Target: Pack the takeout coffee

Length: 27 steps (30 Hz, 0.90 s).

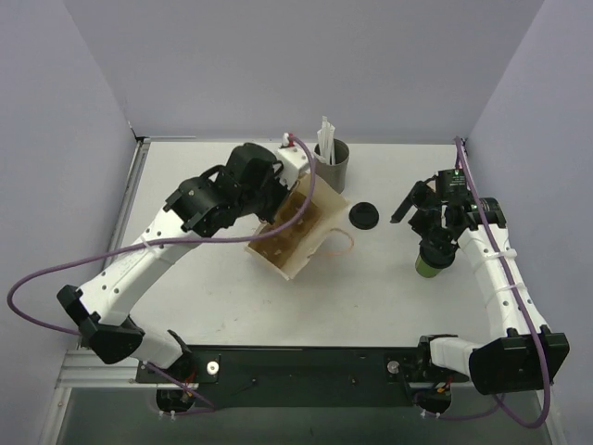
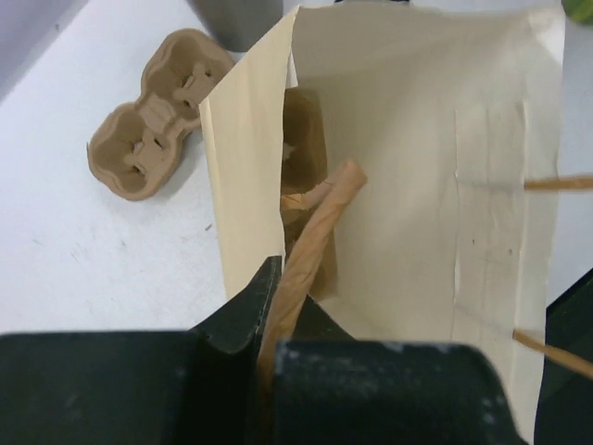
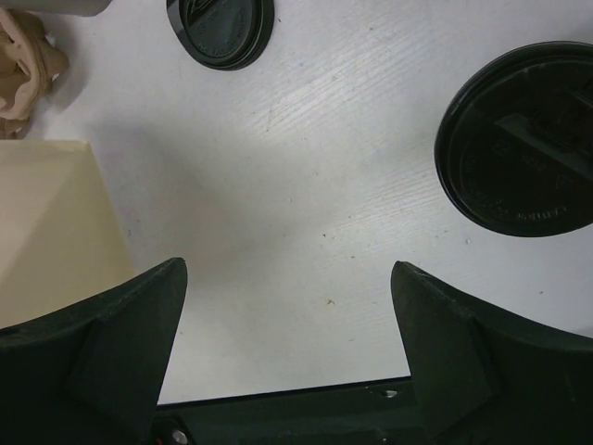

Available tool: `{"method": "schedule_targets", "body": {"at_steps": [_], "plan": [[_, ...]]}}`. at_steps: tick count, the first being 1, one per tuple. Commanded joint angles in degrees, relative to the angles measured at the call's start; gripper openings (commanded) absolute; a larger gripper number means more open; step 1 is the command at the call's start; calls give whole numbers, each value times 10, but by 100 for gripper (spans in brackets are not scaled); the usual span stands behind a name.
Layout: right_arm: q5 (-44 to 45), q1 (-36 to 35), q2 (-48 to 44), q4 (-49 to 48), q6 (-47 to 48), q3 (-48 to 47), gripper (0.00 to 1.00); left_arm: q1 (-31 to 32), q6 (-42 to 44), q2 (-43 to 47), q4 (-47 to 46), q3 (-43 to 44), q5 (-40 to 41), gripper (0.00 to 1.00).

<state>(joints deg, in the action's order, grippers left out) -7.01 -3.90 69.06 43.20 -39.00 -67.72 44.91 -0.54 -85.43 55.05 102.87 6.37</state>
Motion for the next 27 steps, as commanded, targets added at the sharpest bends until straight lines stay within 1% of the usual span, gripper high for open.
{"method": "schedule_targets", "body": {"at_steps": [1, 6, 10, 12, 13, 14, 15, 17, 19, 21, 22, 24, 27], "plan": [[-5, -10, 0, -17, -17, -12, 86, 48, 172, 65, -100, -82, 55, 0], [-14, -27, -12, -39, -33, 13, 86, 48, 244, 102, -152, -157, 24, 0], [-30, -40, -45, -86, -35, 47, 86, 52, 256, 129, -172, -194, 1, 0], [-55, -43, -66, -102, -35, 71, 86, 70, 259, 138, -193, -216, 14, 0], [-66, -45, -81, -126, -34, 79, 85, 77, 258, 148, -202, -222, 19, 0], [-77, -50, -90, -139, -34, 95, 84, 83, 257, 150, -219, -228, 40, 0], [-97, -62, -101, -152, -32, 101, 83, 91, 258, 151, -220, -230, 50, 0], [-96, -84, -135, -188, -25, 108, 82, 95, 267, 144, -218, -228, 73, 0], [-93, -117, -168, -221, -11, 113, 83, 96, 273, 140, -217, -223, 75, 0], [-99, -138, -182, -244, -5, 115, 83, 95, 277, 134, -210, -214, 82, 0], [-109, -158, -193, -271, -4, 116, 83, 96, 277, 126, -205, -204, 83, 0], [-110, -188, -201, -294, 1, 113, 83, 96, 279, 120, -202, -198, 90, 0], [-81, -249, -193, -282, 26, 95, 84, 97, 280, 115, -201, -194, 92, 0]]}}
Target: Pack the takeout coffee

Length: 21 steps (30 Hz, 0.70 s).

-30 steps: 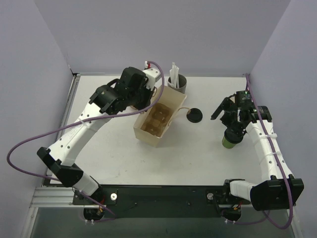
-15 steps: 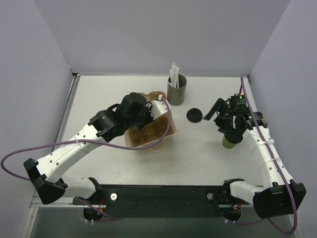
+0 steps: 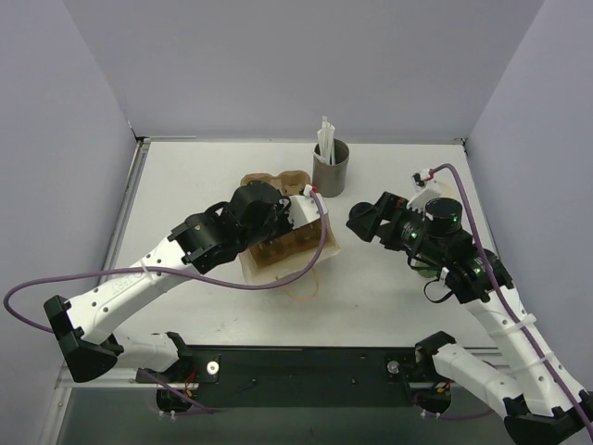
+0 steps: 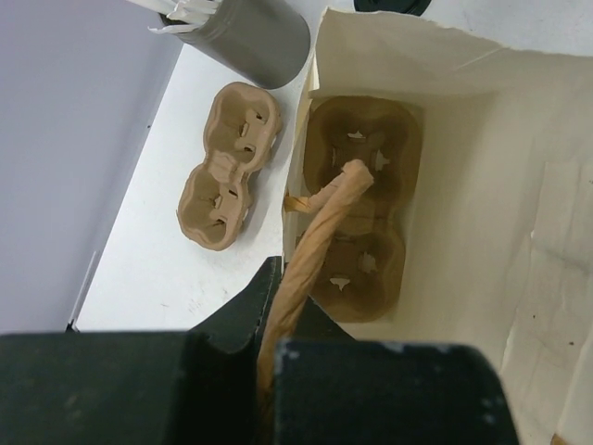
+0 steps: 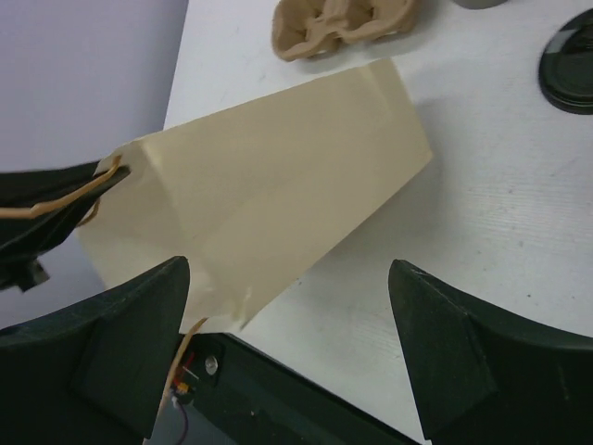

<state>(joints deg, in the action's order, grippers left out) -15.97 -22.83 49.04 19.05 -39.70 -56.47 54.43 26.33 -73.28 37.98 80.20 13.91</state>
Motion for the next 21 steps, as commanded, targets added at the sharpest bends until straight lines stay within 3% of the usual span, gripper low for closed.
{"method": "schedule_targets", "body": {"at_steps": [1, 8, 11, 15, 18, 21], "plan": [[17, -75, 21, -34, 41, -28, 84, 1, 10, -6, -30, 36, 16, 0], [101, -174, 90, 3, 106, -52, 80, 2, 3, -10, -26, 43, 7, 0], [146, -206, 100, 14, 114, -43, 71, 5, 0, -7, -29, 43, 9, 0], [198, -236, 97, 24, 115, -15, 51, 7, -7, -8, -26, 50, 10, 0], [231, -255, 93, 28, 111, 3, 44, 8, -12, -9, -17, 56, 2, 1], [254, -268, 90, 28, 103, 12, 38, 8, -20, -6, -11, 51, -7, 10]]}}
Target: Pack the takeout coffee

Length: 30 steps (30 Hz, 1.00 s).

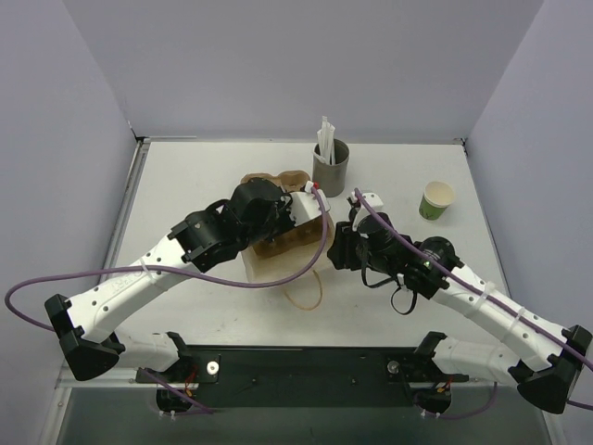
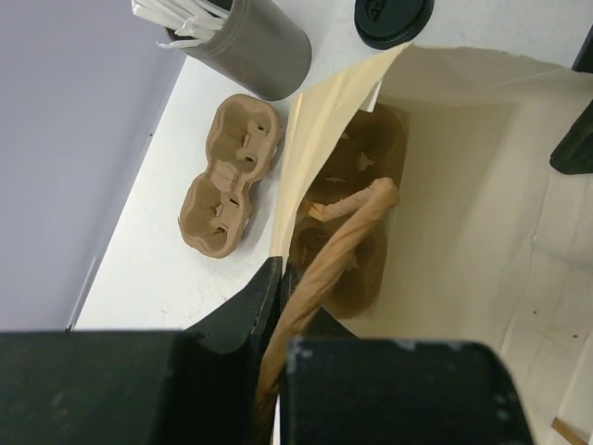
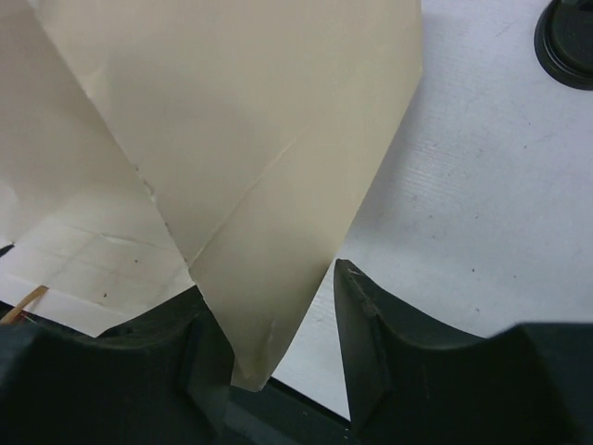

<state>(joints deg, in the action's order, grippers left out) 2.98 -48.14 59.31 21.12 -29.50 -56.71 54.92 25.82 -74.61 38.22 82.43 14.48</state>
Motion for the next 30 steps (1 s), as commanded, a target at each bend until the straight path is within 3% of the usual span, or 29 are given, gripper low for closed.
{"method": "schedule_targets", "body": {"at_steps": [1, 16, 30], "plan": [[70, -17, -15, 8, 0, 18, 37, 5, -17, 8, -10, 27, -17, 12], [100, -21, 12, 23, -8, 14, 20, 3, -47, 12, 52, 33, -57, 41], [135, -20, 75, 93, -37, -58, 7, -39, -55, 12, 140, 82, -142, 49]]}}
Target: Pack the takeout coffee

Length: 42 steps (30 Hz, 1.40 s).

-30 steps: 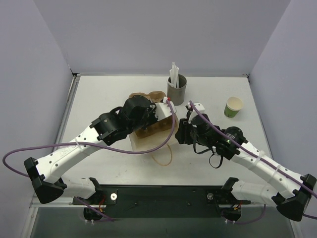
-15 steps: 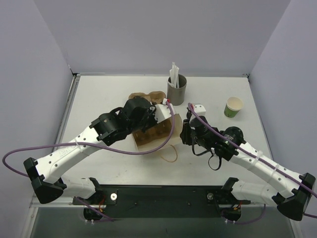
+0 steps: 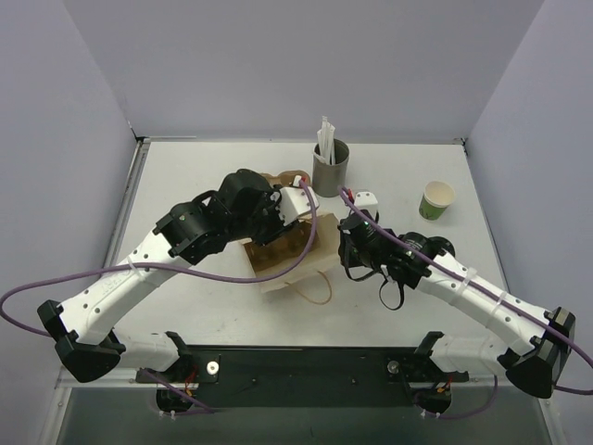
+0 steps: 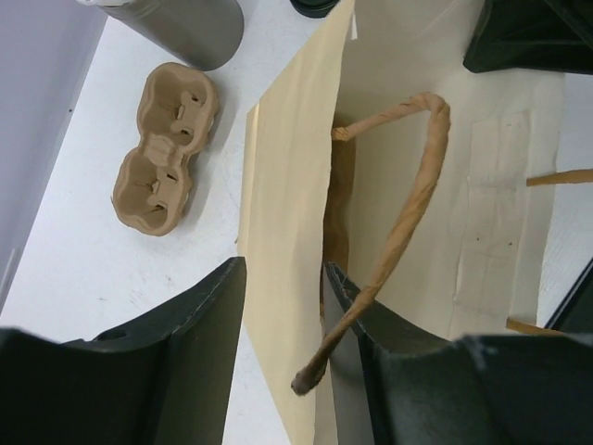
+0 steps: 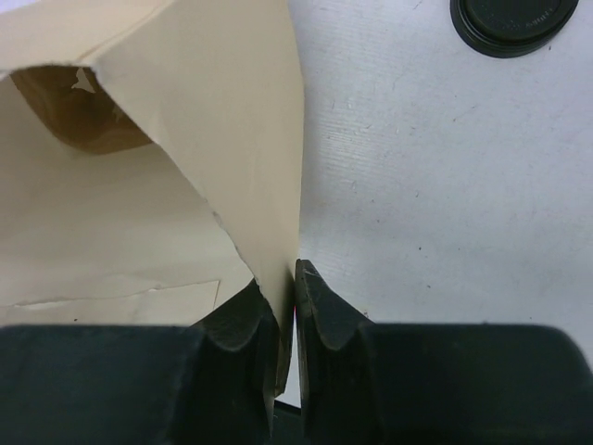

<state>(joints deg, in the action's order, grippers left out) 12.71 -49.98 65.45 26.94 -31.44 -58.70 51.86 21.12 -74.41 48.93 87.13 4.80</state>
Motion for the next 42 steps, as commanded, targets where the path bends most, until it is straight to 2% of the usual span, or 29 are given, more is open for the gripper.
{"method": "schedule_targets", "body": {"at_steps": [1, 5, 12, 18, 23, 26, 28, 30, 38, 42], "plan": [[37, -2, 16, 37, -20, -41, 6, -10, -10, 8, 48, 37, -61, 49], [43, -3, 28, 53, -31, -58, 4, -11, -13, 2, 82, 45, -75, 50], [44, -3, 39, 58, -37, -64, 4, -10, -12, 8, 76, 16, -38, 50], [46, -2, 37, 59, -42, -62, 4, -11, -12, 12, 57, -15, -23, 50], [46, -2, 34, 58, -49, -56, 4, -10, -13, 27, 7, -54, 1, 46], [47, -3, 34, 58, -53, -49, 3, -4, -9, 37, -21, -77, 17, 32], [48, -2, 32, 57, -56, -45, 3, 0, -6, 38, -31, -86, 22, 10], [47, -3, 31, 56, -59, -42, 3, 9, -4, 49, -44, -107, 41, 0], [46, -3, 24, 36, -69, -22, 4, 37, 16, 129, -184, -222, 99, 0], [40, -1, 18, 26, -69, -24, 14, 54, 20, 133, -212, -239, 144, 0]]}}
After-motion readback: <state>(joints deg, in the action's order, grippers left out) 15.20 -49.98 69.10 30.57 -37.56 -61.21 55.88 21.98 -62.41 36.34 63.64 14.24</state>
